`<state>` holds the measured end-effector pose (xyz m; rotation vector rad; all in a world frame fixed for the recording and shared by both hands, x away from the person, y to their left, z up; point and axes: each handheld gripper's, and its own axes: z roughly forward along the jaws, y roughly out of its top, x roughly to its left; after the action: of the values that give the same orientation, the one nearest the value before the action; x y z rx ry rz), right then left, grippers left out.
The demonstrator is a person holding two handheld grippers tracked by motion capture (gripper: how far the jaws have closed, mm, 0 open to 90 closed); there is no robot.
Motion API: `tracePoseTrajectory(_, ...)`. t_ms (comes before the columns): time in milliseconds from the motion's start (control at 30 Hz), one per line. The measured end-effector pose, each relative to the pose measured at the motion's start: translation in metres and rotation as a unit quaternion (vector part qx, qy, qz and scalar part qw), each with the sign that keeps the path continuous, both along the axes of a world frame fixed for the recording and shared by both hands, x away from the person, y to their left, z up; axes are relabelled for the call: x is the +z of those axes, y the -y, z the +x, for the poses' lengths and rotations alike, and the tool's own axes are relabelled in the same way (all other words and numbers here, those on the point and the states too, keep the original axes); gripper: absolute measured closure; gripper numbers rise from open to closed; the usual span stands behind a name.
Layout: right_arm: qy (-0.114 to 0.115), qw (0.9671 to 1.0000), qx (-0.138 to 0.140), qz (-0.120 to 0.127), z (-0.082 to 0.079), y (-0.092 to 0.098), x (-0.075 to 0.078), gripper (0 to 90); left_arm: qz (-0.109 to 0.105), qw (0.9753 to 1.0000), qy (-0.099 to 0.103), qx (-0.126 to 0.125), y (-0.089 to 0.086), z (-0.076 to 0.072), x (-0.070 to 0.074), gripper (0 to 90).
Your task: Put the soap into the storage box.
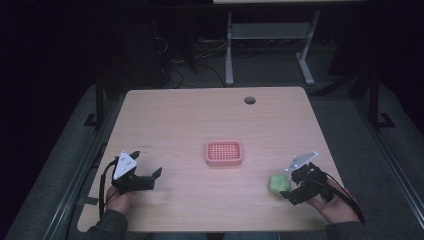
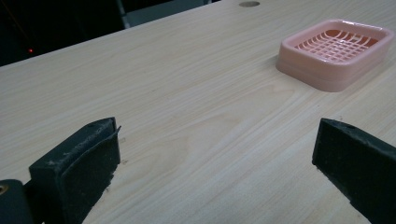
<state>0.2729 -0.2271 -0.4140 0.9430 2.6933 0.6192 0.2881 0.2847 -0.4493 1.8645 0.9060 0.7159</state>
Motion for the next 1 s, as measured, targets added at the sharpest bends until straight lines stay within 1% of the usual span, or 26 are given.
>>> tracePoseTrajectory(133, -0.003, 1.0000, 0.004, -0.003, 0.003, -0.004, 0.000, 16.2, 0.002, 1.0000, 0.001, -0.002, 0.000, 0.000, 0.000, 0.1)
tracePoseTrajectory(200, -0.006, 1.0000, 0.007, -0.003, 0.005, -0.006, -0.001, 15.8, 0.000, 1.0000, 0.000, -0.001, 0.000, 0.000, 0.000, 0.2)
tracePoseTrajectory(300, -0.010, 0.9999, 0.006, -0.008, 0.007, -0.009, -0.001, 15.4, 0.001, 1.0000, 0.001, -0.001, 0.000, 0.000, 0.000, 0.2)
tracePoseTrajectory(400, -0.016, 0.9998, 0.007, -0.008, 0.009, -0.011, -0.002, 15.3, 0.000, 1.0000, 0.001, -0.001, 0.000, 0.000, 0.000, 0.2)
tracePoseTrajectory(600, -0.020, 0.9997, 0.008, -0.011, 0.012, -0.014, -0.004, 15.1, 0.000, 1.0000, 0.000, -0.001, 0.000, -0.001, 0.000, 0.2)
tracePoseTrajectory(867, -0.027, 0.9990, 0.016, -0.030, 0.018, -0.019, -0.009, 14.9, 0.001, 1.0000, 0.000, -0.003, 0.000, 0.000, 0.000, 0.2)
tracePoseTrajectory(1000, -0.035, 0.9987, 0.019, -0.031, 0.020, -0.020, -0.012, 14.9, 0.001, 1.0000, 0.000, -0.003, 0.000, 0.000, 0.000, 0.2)
